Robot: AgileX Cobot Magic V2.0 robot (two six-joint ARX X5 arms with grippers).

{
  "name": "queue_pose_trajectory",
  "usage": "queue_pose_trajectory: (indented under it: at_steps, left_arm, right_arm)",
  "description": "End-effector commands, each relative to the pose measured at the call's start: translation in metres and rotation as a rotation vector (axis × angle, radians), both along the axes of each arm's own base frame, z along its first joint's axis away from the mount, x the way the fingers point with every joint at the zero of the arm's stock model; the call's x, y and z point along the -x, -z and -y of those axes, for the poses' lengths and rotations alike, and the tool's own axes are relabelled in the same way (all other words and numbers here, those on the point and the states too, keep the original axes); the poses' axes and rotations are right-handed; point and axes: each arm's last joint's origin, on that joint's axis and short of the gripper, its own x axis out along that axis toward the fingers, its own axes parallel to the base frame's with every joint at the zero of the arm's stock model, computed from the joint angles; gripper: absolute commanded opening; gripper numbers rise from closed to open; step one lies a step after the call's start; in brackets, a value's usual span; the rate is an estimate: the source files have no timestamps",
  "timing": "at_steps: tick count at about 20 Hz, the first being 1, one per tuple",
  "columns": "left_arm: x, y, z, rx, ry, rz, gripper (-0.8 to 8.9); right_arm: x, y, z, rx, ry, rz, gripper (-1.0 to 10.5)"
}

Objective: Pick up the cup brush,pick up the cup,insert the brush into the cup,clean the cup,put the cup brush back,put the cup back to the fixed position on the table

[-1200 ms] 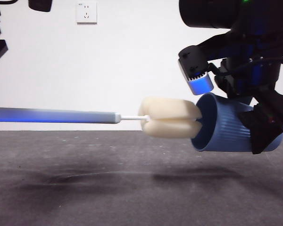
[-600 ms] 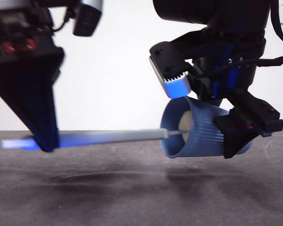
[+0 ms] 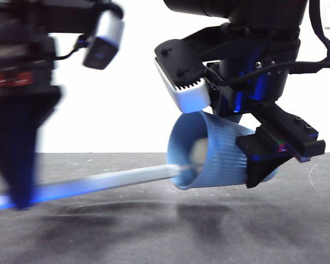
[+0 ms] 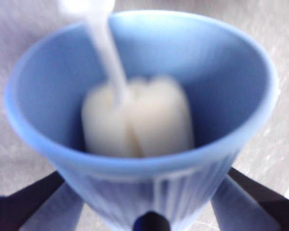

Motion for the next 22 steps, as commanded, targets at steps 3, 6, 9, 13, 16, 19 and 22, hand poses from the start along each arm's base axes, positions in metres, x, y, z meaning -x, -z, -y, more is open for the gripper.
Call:
queue_pose_trajectory:
  at_steps: [3, 6, 9, 13, 16, 19, 22]
  left_arm:
    - [0.009, -0.018, -0.02, -0.025, -0.027, 0.029, -0.09]
    - [0.019, -0.032, -0.04, -0.047, -0.054, 0.011, -0.09]
    - [0.03, -0.038, -0.054, -0.104, -0.037, -0.037, -0.09]
    - [0.03, -0.038, -0.055, -0.099, -0.019, -0.032, -0.09]
    - [0.027, -0.039, -0.051, -0.062, -0.019, -0.011, -0.09]
    - [0.025, -0.039, -0.049, -0.039, -0.017, 0.011, -0.09]
    - [0.022, -0.038, -0.045, 0.006, -0.014, 0.019, -0.09]
  right_arm:
    - [0.0, 0.004, 0.0, -0.009, 0.027, -0.009, -0.1]
    - [0.0, 0.004, 0.0, -0.009, 0.028, -0.008, -0.1]
    - [0.0, 0.004, 0.0, -0.011, 0.028, -0.008, -0.1]
    - [0.0, 0.004, -0.001, -0.018, 0.034, -0.006, -0.1]
    - [0.0, 0.004, -0.001, -0.021, 0.033, -0.007, -0.1]
    - [0.0, 0.003, -0.002, -0.031, 0.032, -0.001, -0.1]
    - [-0.001, 0.003, -0.002, -0.034, 0.032, 0.001, -0.1]
